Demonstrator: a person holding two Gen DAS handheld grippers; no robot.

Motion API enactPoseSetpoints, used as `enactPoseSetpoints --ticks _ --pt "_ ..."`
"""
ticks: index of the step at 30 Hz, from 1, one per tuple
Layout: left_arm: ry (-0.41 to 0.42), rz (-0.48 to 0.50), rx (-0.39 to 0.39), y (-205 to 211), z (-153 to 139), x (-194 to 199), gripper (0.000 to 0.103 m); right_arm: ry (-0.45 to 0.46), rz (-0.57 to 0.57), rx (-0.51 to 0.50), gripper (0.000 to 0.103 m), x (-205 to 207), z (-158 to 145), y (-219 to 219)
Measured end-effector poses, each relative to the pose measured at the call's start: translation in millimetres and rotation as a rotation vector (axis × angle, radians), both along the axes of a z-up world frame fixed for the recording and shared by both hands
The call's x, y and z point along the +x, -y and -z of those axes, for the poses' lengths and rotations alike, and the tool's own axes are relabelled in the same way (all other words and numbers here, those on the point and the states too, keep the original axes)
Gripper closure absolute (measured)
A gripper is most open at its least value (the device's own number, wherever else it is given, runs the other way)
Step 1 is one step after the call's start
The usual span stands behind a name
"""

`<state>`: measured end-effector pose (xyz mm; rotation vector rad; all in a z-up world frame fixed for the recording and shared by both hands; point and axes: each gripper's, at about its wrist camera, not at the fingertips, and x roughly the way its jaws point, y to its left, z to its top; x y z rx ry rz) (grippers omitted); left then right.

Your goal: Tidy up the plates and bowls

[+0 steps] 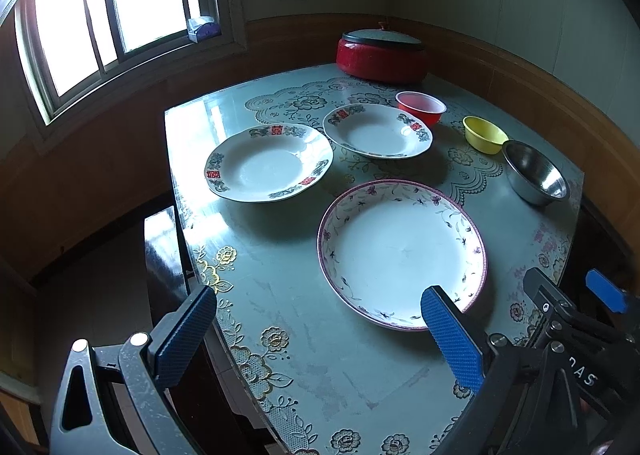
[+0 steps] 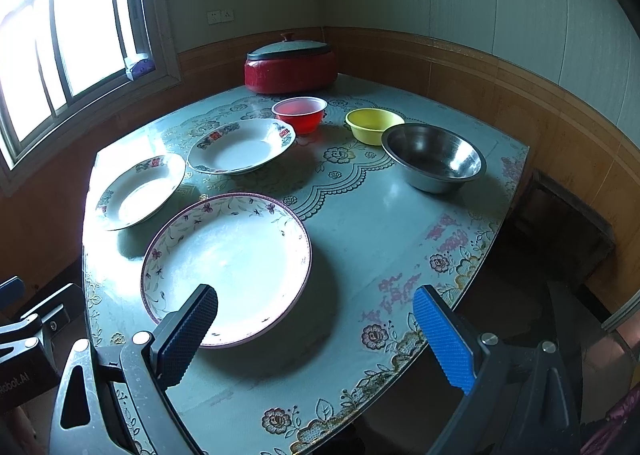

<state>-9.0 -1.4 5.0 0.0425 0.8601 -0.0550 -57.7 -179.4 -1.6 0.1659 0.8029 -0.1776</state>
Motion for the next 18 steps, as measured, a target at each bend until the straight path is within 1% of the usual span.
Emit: enactPoseSetpoints --ticks 7,9,13,14,16,18 --pt "-0.056 -0.018 -0.023 -11.2 14.5 16.1 0.0 -0.04 -0.012 0.019 0.003 11.2 8.4 6.9" --pt "-0.069 -0.019 -0.023 -14.2 20.0 20.3 0.0 -0.054 -0.025 0.026 0.003 15.4 11.3 7.6" --pt "-0.093 0.007 -0.042 -18.2 30.5 30.2 0.0 -0.067 -0.075 0.04 0.003 25.4 15.8 8.5" --pt "-0.112 0.007 -0.052 -19.5 34.1 33.5 0.0 -0.069 -0.094 0.042 0.003 28.7 16.9 8.7" --pt "-0.161 0.012 -0.095 -23.4 42.2 41.0 0.0 -0.078 -0.127 0.042 0.003 36.7 19.6 9.0" --pt "-0.192 0.009 -0.135 -27.2 48.8 46.5 0.0 -0.08 -0.159 0.032 0.003 44.9 22.1 9.4"
